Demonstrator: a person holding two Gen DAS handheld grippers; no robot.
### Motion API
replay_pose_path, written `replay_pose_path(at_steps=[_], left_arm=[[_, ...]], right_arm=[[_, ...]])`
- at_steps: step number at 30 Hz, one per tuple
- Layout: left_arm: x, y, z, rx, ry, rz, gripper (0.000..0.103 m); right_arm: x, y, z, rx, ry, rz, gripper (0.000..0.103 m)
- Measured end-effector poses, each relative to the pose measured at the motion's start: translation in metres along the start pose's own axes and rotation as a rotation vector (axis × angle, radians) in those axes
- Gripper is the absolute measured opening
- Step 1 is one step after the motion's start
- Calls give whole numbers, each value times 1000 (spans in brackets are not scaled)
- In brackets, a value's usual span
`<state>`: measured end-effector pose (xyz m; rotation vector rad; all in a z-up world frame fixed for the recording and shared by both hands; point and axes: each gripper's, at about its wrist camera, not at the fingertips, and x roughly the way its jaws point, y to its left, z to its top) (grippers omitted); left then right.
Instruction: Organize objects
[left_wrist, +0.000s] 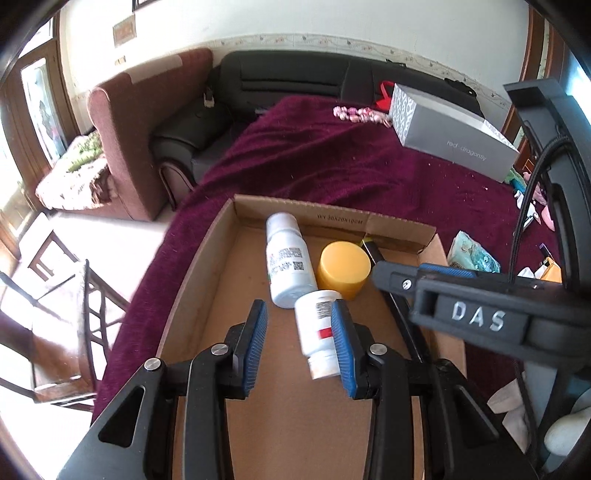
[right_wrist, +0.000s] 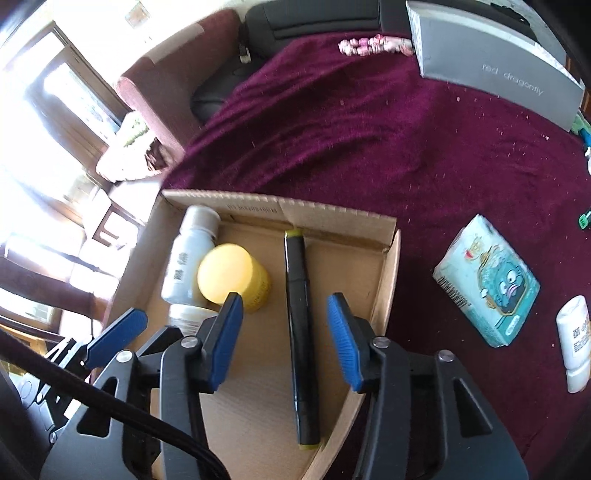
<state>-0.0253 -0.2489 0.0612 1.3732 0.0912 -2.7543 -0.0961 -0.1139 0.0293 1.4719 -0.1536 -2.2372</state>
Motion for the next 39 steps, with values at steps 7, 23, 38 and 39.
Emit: replay_pose_path(at_steps=[7, 23, 38, 39], left_arm=[[-44, -15, -3, 29, -94, 40, 35], [-95, -124, -6, 217, -209, 67, 44], [-12, -185, 42, 151, -10, -66, 44], [0, -189, 47, 147, 8, -54, 44]], right_arm=[[-39, 6, -6, -9, -100, 47, 54], [-142, -73, -79, 7, -294, 7, 63], [-194, -211, -107, 198, -465, -57, 70], [-194, -218, -108, 208, -473, -53, 70]])
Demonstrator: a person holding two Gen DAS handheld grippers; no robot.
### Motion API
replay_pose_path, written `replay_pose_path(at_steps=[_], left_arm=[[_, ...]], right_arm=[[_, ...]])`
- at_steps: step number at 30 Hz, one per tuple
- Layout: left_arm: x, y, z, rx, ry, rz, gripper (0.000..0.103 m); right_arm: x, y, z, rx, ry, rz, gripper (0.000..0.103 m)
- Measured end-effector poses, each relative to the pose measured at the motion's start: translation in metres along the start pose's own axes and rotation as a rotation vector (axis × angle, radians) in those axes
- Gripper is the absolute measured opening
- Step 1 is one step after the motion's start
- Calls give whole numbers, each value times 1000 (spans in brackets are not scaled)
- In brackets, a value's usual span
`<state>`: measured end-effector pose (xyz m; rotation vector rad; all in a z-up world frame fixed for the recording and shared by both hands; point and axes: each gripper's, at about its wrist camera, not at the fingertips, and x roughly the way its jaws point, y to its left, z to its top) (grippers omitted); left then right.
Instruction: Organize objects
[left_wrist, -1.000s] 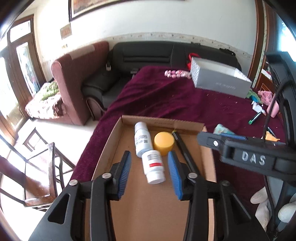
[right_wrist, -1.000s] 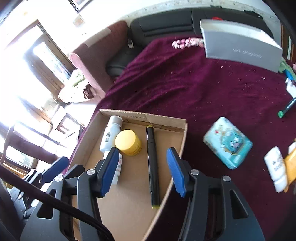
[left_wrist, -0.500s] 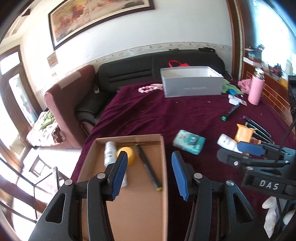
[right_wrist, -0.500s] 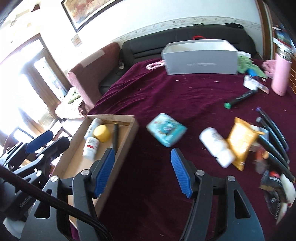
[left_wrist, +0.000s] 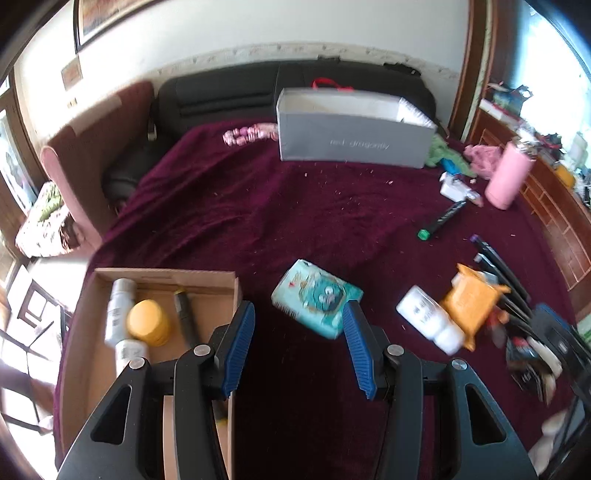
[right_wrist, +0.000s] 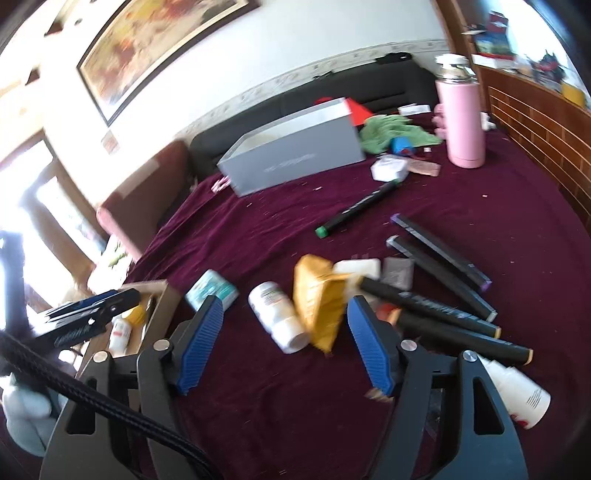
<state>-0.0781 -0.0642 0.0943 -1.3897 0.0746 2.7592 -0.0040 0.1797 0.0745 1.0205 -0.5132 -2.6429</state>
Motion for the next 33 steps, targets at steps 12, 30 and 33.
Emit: replay_pose_path(at_steps=[12, 30, 33], left_arm=[[105, -31, 49, 57, 112, 285, 44], [30, -24, -43, 102, 245, -143, 44], [30, -6, -49, 18, 230, -159, 44]], right_arm=[[14, -33, -5, 70, -2, 67, 70], [14, -33, -8, 61, 3, 70, 72], [16, -31, -9, 51, 14, 72, 72]])
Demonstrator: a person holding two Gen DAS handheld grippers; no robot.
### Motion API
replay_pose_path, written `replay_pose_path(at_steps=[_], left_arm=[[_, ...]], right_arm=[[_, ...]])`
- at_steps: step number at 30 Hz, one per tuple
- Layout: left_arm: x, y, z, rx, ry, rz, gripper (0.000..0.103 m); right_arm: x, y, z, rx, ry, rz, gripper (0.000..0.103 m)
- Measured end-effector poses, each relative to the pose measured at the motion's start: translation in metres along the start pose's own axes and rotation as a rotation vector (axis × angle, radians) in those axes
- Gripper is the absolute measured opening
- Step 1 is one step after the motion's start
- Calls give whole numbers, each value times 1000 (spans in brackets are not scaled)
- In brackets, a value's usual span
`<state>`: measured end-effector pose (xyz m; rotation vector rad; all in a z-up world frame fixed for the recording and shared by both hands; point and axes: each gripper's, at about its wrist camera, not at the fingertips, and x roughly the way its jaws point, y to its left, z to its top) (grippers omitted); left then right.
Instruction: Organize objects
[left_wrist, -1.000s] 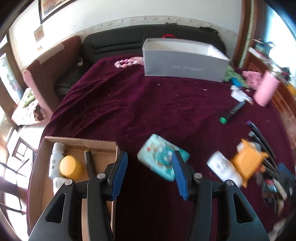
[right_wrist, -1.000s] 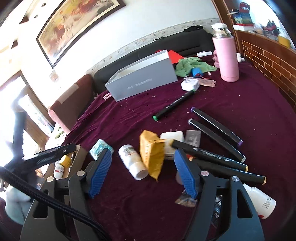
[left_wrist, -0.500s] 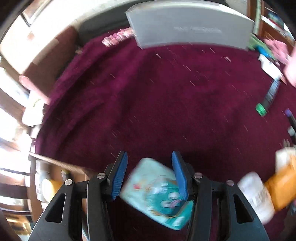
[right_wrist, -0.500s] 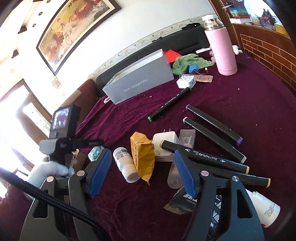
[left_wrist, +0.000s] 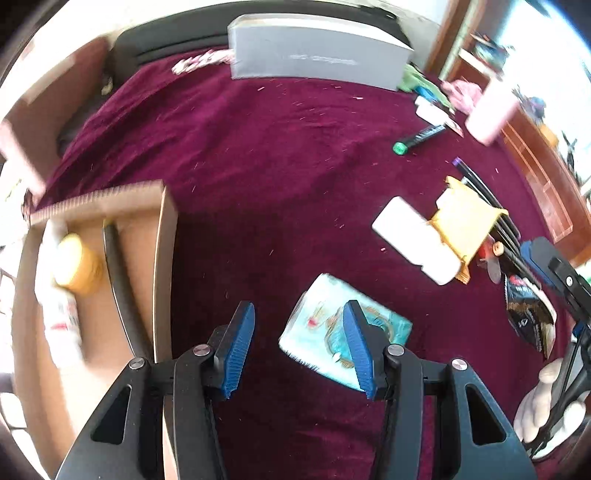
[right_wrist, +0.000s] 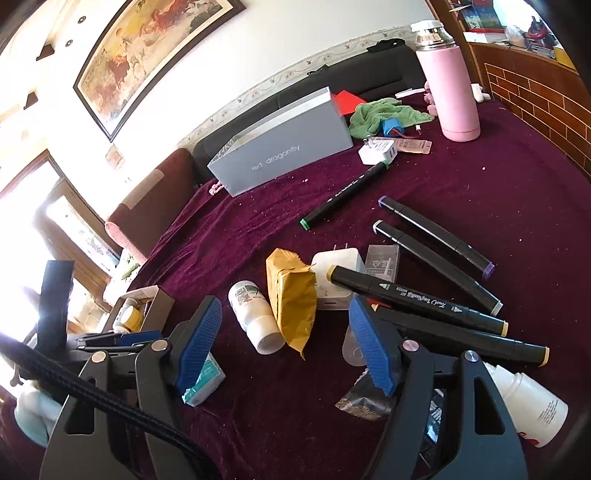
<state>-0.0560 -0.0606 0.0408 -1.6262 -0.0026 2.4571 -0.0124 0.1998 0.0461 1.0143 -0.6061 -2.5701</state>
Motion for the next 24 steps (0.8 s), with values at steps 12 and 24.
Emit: replay_pose_path(at_steps=[12, 24], left_arm=[[16, -57, -27, 21, -135, 59, 49], [-8, -59, -46, 78, -161, -102, 25]], right_arm=[[9, 9, -7, -45, 24, -29, 72], [18, 10, -11, -66, 52, -56, 72]])
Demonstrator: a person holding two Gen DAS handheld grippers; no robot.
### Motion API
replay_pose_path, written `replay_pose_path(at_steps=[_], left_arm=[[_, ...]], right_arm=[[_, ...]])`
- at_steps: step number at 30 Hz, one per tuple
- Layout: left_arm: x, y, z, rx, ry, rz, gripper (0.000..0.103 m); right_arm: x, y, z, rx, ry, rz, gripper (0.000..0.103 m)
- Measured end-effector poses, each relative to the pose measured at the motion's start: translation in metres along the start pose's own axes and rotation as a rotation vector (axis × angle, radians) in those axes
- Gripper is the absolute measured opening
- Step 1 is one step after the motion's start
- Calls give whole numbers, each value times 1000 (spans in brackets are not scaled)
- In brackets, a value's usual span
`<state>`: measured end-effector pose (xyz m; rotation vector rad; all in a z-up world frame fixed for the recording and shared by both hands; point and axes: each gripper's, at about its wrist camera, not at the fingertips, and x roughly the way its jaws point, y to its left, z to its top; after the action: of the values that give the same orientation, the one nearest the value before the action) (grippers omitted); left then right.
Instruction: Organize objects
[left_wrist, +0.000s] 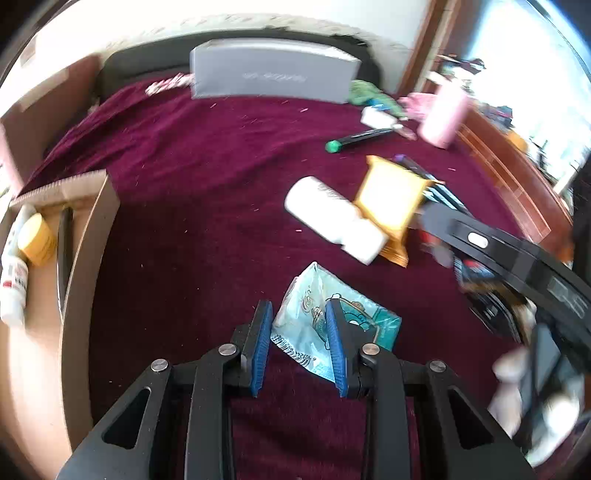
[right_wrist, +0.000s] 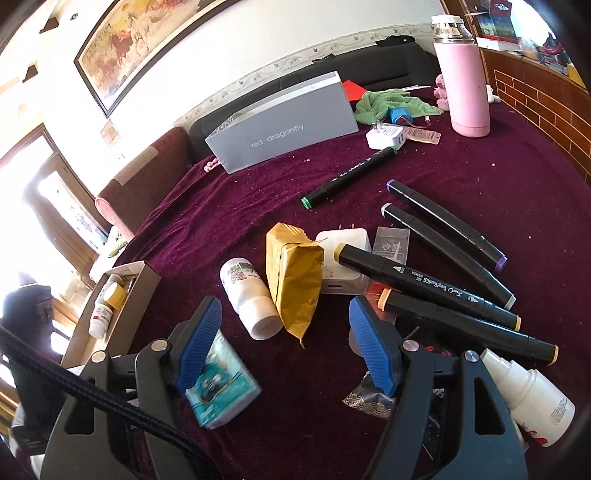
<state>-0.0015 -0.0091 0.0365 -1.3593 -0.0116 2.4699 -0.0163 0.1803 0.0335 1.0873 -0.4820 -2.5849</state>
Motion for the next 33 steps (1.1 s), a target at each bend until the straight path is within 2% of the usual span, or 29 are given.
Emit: replay_pose_path(at_steps=[3, 5, 6, 7, 12, 15, 20, 23, 26, 33], left_arm=[[-19, -9, -10, 90, -17, -90, 25], [-32, -15, -15, 139, -41, -91, 22], [-36, -15, -18, 153, -49, -73, 16], [-40, -14, -20, 157, -54, -63, 4], [-52, 12, -28, 58, -77, -78, 4], [-50, 30, -33, 7, -60, -70, 4], [-61, 36, -42, 14, -88, -93, 4], [-68, 41, -45, 0, -122, -112, 4], [-76, 49, -48, -25, -147, -136, 4], [-90, 64, -55, -63, -186, -172, 4]], right_arm=[[1, -2, 0, 9, 4, -4, 72], [1, -3, 0, 13, 3, -1, 72], [1, -3, 0, 12, 2, 0, 72], [1, -2, 0, 9, 1, 1, 72], [1, 2, -2, -9, 3, 8, 72], [0, 3, -1, -11, 2, 7, 72], [-14, 0, 4, 53, 10, 36, 72], [-17, 8, 15, 20, 7, -31, 72], [-11, 13, 25, 15, 22, -63, 72], [37, 18, 41, -26, 105, -198, 72]])
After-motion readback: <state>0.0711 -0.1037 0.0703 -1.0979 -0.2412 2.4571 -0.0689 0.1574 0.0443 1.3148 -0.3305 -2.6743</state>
